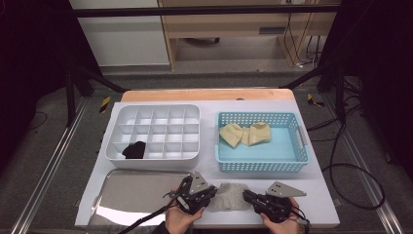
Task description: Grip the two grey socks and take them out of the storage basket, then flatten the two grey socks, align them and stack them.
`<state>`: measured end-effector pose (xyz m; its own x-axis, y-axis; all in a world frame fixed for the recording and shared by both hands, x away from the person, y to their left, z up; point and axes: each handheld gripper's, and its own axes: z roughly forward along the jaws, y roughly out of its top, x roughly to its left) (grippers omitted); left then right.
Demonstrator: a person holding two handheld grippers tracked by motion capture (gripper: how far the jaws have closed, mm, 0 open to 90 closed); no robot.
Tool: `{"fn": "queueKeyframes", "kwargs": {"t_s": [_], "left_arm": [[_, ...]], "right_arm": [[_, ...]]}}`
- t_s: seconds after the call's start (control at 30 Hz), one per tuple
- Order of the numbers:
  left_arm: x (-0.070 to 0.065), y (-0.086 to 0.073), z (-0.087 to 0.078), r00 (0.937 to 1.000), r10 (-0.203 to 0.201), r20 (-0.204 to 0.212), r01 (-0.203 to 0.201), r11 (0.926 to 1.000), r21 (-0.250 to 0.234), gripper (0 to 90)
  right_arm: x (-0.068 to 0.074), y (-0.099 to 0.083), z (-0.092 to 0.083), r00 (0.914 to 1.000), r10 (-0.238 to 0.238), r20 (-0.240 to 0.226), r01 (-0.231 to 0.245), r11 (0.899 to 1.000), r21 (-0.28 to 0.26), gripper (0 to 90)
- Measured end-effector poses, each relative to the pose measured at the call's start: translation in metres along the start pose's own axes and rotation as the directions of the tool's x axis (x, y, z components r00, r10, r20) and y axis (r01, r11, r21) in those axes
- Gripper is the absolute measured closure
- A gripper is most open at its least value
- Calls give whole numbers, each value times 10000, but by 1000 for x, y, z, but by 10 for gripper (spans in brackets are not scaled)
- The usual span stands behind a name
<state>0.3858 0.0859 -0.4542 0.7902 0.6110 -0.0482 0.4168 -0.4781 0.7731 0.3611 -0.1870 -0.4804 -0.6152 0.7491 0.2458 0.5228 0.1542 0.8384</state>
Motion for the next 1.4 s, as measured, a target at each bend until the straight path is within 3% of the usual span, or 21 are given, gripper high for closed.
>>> {"fn": "queueKeyframes", "kwargs": {"t_s": [0.2,0.43,0.6,0.77,0.9,1.1,1.23,1.4], "left_arm": [[-5,1,-1,9991,-174,387,181,9997,-171,862],[-15,8,5,9985,-21,552,30,9999,-146,875],[-18,11,16,9979,-44,650,47,10000,-36,886],[-19,9,29,9974,-120,715,105,9997,214,892],[-18,7,38,9975,-183,687,150,9987,479,892],[-17,5,45,9975,-165,685,110,9968,795,894],[-17,5,45,9978,-171,642,119,9967,805,894],[-17,5,45,9975,-272,658,215,9961,854,894]], "right_arm": [[-13,-4,-10,9968,452,662,-449,9990,-61,671],[-16,-10,-11,9948,794,636,-799,9968,54,579],[-17,-11,-6,9937,868,702,-883,9959,185,568],[-17,-13,-1,9929,996,648,-1027,9936,467,598],[-14,-13,3,9946,743,731,-790,9948,637,647],[-11,-15,5,9941,828,705,-870,9944,594,750],[-14,-15,6,9925,1152,406,-1173,9915,559,841],[-16,-10,1,9893,1445,-214,-1445,9895,11,855]]}}
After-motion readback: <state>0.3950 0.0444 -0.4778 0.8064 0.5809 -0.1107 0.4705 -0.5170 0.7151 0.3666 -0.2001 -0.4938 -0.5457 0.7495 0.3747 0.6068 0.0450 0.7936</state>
